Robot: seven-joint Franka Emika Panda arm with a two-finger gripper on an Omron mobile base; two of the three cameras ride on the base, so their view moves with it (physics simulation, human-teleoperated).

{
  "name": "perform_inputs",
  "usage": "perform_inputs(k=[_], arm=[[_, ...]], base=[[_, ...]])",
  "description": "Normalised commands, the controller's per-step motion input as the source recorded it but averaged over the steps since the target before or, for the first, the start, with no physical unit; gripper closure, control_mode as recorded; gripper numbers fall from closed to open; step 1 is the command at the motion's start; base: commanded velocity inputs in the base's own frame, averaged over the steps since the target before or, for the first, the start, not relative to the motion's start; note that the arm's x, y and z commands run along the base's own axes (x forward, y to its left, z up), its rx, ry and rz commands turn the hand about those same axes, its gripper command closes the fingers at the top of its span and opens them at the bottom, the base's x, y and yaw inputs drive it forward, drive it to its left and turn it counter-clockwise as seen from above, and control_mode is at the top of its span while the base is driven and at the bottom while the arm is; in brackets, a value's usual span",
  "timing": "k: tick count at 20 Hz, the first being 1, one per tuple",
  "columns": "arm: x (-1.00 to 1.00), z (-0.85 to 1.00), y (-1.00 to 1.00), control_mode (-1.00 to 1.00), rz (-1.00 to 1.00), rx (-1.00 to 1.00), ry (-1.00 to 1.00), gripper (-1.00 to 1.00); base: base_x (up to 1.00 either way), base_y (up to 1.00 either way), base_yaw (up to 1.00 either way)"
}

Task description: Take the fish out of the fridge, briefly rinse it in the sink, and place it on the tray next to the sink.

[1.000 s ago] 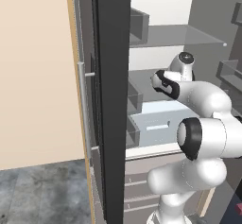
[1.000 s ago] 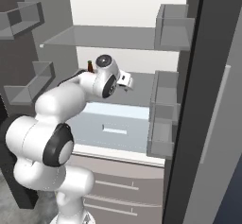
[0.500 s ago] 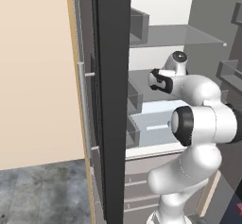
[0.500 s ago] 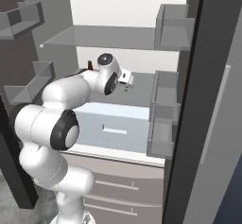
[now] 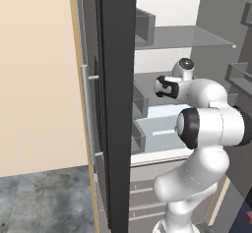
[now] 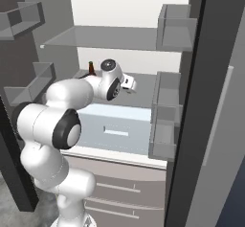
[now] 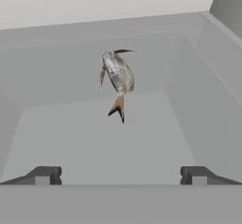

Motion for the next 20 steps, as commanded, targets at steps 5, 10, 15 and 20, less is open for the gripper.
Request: perform_inputs(k=[5,10,15,20], arm=[[0.33,-0.08,0.0,-1.0,0.0,0.0,0.0,-1.0],[0.45,0.0,0.0,-1.0,0.0,0.0,0.0,-1.0],[0.41,-0.03,0.0,-1.0,0.0,0.0,0.0,-1.0],[0.15,-0.24,-0.11,-1.0,0.0,-0.01,0.01,-1.0]], base=[[0.0,0.0,0.0],[0.0,0.0,0.0],[0.0,0.0,0.0],[0.0,0.0,0.0]])
